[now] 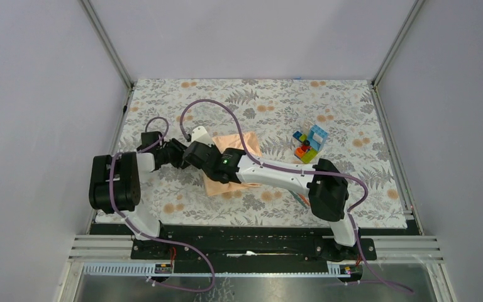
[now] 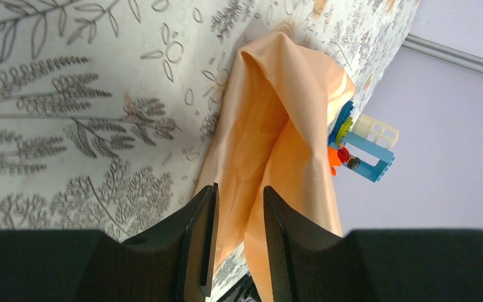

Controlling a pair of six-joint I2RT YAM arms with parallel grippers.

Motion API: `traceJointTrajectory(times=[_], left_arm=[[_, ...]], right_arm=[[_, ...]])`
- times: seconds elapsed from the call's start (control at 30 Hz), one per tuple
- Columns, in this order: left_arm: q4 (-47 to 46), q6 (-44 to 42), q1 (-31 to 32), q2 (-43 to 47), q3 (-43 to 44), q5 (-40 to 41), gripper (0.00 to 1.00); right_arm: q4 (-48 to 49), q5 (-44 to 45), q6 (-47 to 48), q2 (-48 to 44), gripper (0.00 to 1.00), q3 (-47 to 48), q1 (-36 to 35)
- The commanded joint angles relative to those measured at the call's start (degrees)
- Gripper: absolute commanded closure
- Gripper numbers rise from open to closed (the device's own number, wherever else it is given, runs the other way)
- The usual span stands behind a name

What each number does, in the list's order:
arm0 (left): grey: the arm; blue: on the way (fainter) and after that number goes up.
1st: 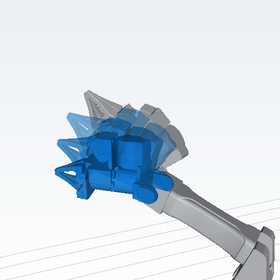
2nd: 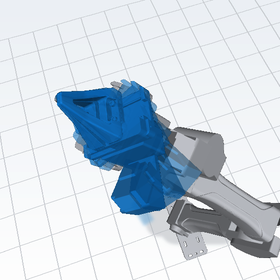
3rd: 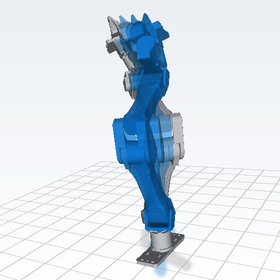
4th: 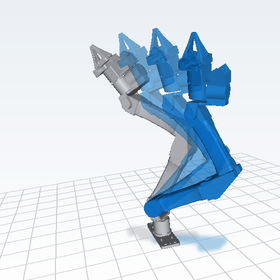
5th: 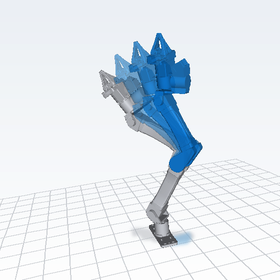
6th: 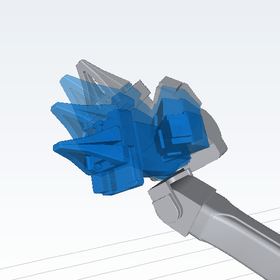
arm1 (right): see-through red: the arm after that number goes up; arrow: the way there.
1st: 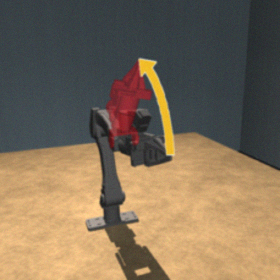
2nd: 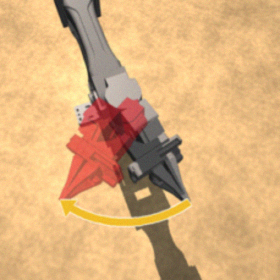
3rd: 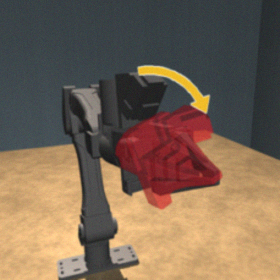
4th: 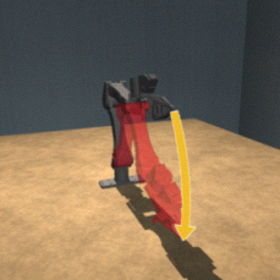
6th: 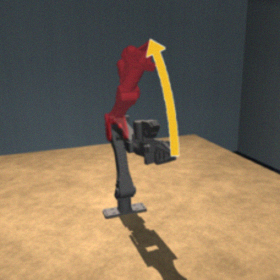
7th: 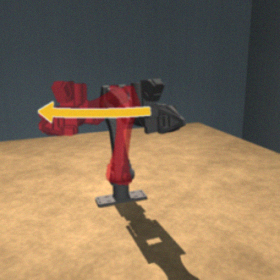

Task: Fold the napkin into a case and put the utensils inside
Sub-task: Smooth out the square-folded napkin at the center of the board.

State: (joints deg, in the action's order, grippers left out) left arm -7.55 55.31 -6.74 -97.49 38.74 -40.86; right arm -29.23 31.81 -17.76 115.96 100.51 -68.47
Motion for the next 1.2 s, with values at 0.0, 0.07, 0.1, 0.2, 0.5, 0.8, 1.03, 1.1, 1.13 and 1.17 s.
traceJointTrajectory(times=[0.0, 0.07, 0.1, 0.2, 0.5, 0.8, 1.03, 1.1, 1.13, 1.17], left_arm=[[0.38, -1.93, -0.36, 6.98, -1.82, 3.04, 0.61], [-3.33, 0.36, -0.38, 6.57, -2.49, 1.09, 0.71], [-4.63, 1.42, -0.22, 5.75, -2.34, 0.30, 0.80], [-7.41, 3.45, 0.46, 2.54, -1.13, -0.07, 1.00], [-27.44, 15.55, 3.45, -6.39, -1.47, -1.33, 1.00], [-37.80, 21.53, 3.90, -12.52, -1.55, 0.88, 1.00], [-43.90, 24.80, 2.86, -16.54, -0.44, 2.40, 1.00], [-46.60, 26.42, 2.54, -17.58, -0.52, 2.93, 1.00], [-47.83, 27.29, 2.20, -18.02, -0.86, 3.46, 1.00], [-49.57, 28.14, 1.86, -18.50, -1.32, 3.91, 1.00]], right_arm=[[1.01, -0.78, 0.53, -3.70, 1.00, 2.51, 0.76], [1.02, -1.05, 0.41, -3.89, 1.00, 2.33, 0.94], [1.02, -1.06, 0.44, -3.98, 1.00, 2.28, 1.01], [1.04, -1.46, 0.27, -4.20, 1.00, 2.32, 1.14], [1.31, -3.00, -0.35, -4.03, 1.00, 2.58, 1.14], [1.18, -3.47, -0.77, -4.58, 1.00, 1.99, 1.14], [1.20, -3.91, -1.14, -5.04, 1.00, 1.04, 1.16], [1.16, -4.48, -1.48, -4.98, 1.00, 0.64, 1.14], [1.19, -4.73, -1.56, -4.94, 1.00, 0.51, 1.14], [1.14, -4.96, -1.65, -5.00, 1.00, 0.33, 1.19]])
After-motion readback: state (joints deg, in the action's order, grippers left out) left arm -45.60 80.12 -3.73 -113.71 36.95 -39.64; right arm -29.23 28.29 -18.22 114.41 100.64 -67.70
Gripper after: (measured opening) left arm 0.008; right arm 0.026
